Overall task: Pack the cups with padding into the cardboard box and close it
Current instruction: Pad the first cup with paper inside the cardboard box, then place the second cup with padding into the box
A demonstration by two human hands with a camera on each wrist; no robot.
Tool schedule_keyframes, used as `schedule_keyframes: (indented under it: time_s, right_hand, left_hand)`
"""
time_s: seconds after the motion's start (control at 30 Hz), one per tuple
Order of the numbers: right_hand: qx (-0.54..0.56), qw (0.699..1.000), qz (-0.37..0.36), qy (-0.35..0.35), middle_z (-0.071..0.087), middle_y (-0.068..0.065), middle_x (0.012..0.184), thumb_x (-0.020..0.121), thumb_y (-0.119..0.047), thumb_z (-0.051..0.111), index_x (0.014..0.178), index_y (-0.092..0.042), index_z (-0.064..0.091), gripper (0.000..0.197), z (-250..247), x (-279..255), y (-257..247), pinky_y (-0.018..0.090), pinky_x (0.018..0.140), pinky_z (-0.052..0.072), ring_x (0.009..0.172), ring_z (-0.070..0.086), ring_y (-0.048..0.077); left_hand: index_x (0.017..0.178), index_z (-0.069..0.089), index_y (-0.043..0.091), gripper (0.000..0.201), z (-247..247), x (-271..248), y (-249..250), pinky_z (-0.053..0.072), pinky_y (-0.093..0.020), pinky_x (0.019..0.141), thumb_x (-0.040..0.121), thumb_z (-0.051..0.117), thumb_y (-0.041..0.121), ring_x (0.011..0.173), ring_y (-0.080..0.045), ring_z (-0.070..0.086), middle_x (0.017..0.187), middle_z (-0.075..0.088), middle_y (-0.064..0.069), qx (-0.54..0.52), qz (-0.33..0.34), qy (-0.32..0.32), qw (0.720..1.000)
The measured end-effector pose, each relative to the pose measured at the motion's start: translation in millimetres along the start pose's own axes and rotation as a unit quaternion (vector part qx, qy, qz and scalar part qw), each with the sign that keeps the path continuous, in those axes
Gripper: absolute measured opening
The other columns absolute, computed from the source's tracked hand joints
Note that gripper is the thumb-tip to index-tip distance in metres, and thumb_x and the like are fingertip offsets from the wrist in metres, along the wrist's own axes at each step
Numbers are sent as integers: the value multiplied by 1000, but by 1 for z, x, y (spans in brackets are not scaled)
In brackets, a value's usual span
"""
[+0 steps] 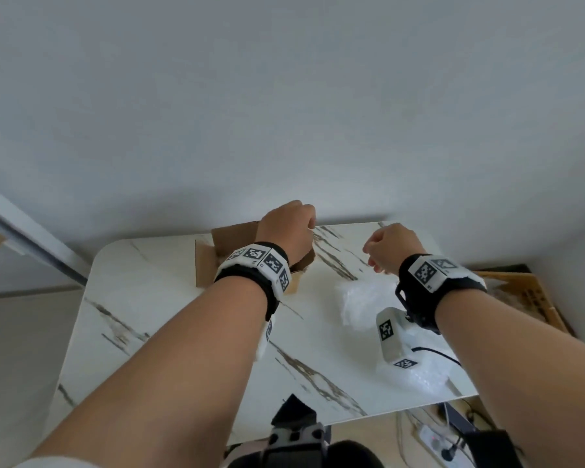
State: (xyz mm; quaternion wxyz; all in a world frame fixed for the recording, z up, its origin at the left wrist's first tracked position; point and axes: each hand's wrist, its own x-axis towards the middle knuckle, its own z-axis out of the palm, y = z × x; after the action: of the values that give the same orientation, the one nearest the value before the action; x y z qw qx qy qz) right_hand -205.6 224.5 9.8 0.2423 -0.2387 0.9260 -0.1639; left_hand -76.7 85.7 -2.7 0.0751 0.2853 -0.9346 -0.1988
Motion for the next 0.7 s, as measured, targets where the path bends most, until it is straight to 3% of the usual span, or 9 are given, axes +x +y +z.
schedule_keyframes:
  time_s: [0.13,0.2,0.27,0.33,0.37,0.47,0.57,0.7]
  right_hand:
    - [-13,999,48,8,74,9,80,83,-11,46,84,-8,72,26,-14,-8,39,36,72,60,76,71,27]
    - [-50,996,71,8,70,9,84,86,-13,47,93,-7,71,26,-18,-13,56,29,68,51,77,62,28]
    - [-86,992,94,-15,68,12,100,88,-14,48,104,-7,69,27,-19,-17,73,30,79,45,90,57,30]
    - [-103,987,112,-42,65,11,118,88,-18,53,119,-10,63,34,-13,-18,91,35,99,39,113,56,29]
    - [-99,985,129,-50,61,11,124,87,-20,55,127,-13,57,41,-7,-16,100,35,102,38,118,55,28]
    - [-58,978,186,-79,44,14,136,83,-26,61,142,-18,38,64,16,-12,125,37,90,49,112,56,32]
    - [-36,972,201,-120,37,17,142,84,-31,63,148,-20,25,75,40,-10,142,38,86,49,113,54,35]
    - [1,977,180,-112,40,16,142,83,-26,65,147,-19,28,74,62,-3,152,32,76,47,111,56,33]
  left_hand:
    - [96,66,19,23,20,8,36,46,-30,76,88,47,8,91,-21,59,101,64,0,-34,22,-49,998]
    - [96,66,20,24,32,10,49,46,-32,85,88,47,8,94,-20,60,102,65,3,-35,31,-68,997]
    - [98,66,18,25,43,10,59,44,-31,86,88,46,8,96,-21,61,104,64,1,-37,34,-90,995]
    - [99,65,15,24,53,9,64,47,-32,85,88,46,6,98,-23,60,106,63,-2,-39,46,-111,992]
    - [101,64,14,23,58,8,67,47,-33,85,88,46,6,99,-24,59,107,62,-4,-33,55,-123,990]
    - [111,60,14,25,77,5,69,43,-31,88,90,48,9,106,-26,56,115,58,-5,-19,59,-168,984]
    - [128,54,16,37,100,4,70,43,-34,97,90,53,19,117,-25,54,129,55,-4,-29,33,-207,977]
    - [142,41,17,60,124,2,70,43,-38,103,88,61,34,127,-24,50,141,50,-4,-6,14,-269,963]
